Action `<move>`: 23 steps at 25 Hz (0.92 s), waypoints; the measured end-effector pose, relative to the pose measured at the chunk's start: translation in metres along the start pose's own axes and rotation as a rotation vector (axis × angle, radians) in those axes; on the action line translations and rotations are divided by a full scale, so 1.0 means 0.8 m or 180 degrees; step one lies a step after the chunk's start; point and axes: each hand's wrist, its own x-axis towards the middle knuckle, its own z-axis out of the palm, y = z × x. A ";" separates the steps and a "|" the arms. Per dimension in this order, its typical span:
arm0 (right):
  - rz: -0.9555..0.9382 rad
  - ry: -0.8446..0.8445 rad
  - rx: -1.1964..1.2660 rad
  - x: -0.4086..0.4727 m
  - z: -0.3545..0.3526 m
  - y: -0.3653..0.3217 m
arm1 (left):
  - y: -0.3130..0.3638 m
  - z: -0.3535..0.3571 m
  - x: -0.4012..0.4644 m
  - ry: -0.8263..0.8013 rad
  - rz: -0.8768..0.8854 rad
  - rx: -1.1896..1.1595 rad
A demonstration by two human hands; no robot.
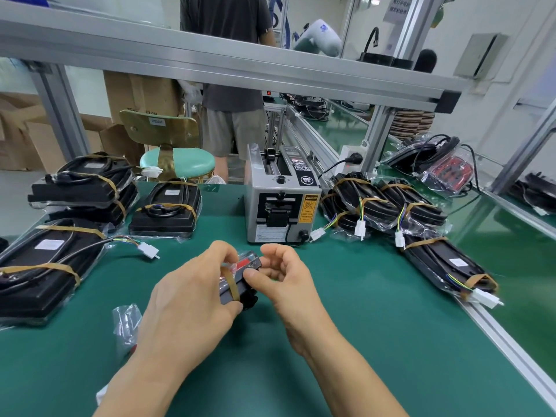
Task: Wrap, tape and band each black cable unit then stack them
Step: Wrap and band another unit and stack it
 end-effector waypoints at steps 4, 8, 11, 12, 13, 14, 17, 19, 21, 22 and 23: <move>0.0512 -0.0103 0.0169 0.014 -0.010 -0.010 | 0.000 -0.002 0.001 -0.0174 0.0131 0.0572; 0.0188 -0.0075 -0.0288 0.014 -0.019 -0.011 | -0.002 -0.015 0.007 -0.0189 -0.0013 0.0986; -0.1013 -0.0662 -0.1269 0.001 -0.032 -0.021 | -0.021 -0.027 0.007 0.0150 -0.0083 -0.0194; -0.1325 -0.0758 -0.1673 0.001 -0.034 -0.027 | -0.027 -0.029 0.008 0.0182 -0.0050 -0.0780; -0.1548 -0.0785 -0.2017 0.002 -0.035 -0.034 | -0.032 -0.030 0.009 0.0154 0.0012 -0.1360; -0.1670 -0.0788 -0.2272 0.003 -0.037 -0.043 | -0.035 -0.031 0.009 0.0101 0.0095 -0.1861; -0.1712 -0.1122 -0.2442 0.008 -0.043 -0.065 | -0.047 -0.024 0.008 0.0114 0.0268 -0.2879; -0.1496 -0.1398 -0.2331 0.013 -0.046 -0.073 | -0.055 -0.012 0.005 0.0114 0.0185 -0.3459; -0.1395 -0.1452 -0.2496 0.019 -0.043 -0.077 | -0.058 -0.002 0.000 0.0133 0.0040 -0.3723; -0.1456 -0.1440 -0.2631 0.022 -0.040 -0.079 | -0.059 -0.001 -0.003 0.0140 0.0015 -0.3725; -0.1550 -0.1430 -0.2732 0.025 -0.037 -0.081 | -0.058 -0.004 -0.004 0.0139 0.0027 -0.3653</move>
